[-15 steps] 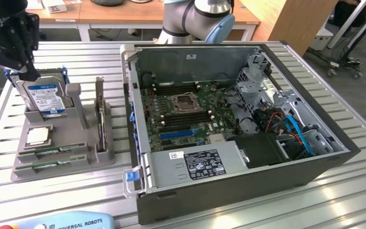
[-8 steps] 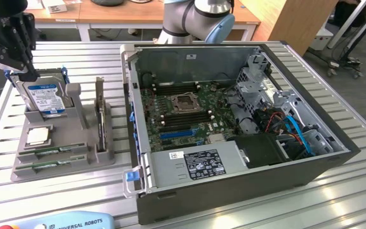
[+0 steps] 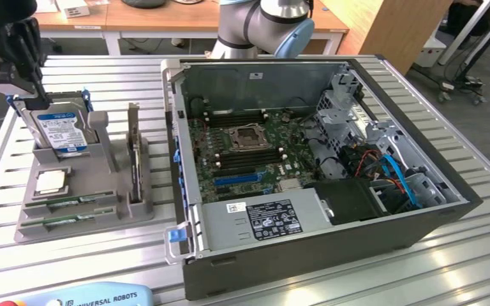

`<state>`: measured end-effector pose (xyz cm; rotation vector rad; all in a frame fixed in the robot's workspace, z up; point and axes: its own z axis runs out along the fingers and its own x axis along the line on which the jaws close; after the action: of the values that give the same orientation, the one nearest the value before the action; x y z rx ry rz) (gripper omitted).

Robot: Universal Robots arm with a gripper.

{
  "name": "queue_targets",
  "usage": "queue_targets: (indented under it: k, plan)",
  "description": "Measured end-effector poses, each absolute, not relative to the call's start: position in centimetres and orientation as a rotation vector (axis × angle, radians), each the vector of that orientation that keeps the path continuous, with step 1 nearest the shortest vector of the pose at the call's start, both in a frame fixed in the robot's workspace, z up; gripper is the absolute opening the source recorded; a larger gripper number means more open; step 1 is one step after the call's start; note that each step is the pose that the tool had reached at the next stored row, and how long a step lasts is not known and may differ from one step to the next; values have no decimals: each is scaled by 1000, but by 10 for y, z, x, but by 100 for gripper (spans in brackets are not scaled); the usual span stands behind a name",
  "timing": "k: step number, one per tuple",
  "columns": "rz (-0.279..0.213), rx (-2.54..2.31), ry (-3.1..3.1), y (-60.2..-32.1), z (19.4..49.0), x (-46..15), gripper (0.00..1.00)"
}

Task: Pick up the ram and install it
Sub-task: 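Pick up the ram and move it above insertion slot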

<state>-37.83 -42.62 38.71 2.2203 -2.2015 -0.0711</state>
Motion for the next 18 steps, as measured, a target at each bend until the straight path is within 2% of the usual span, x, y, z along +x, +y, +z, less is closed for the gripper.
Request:
queue_targets:
  k: [10, 18]
  plan:
    - [-70, 2262, -2156, -426, 386, -378, 10]
    - [-70, 2263, -2155, -426, 374, -378, 10]
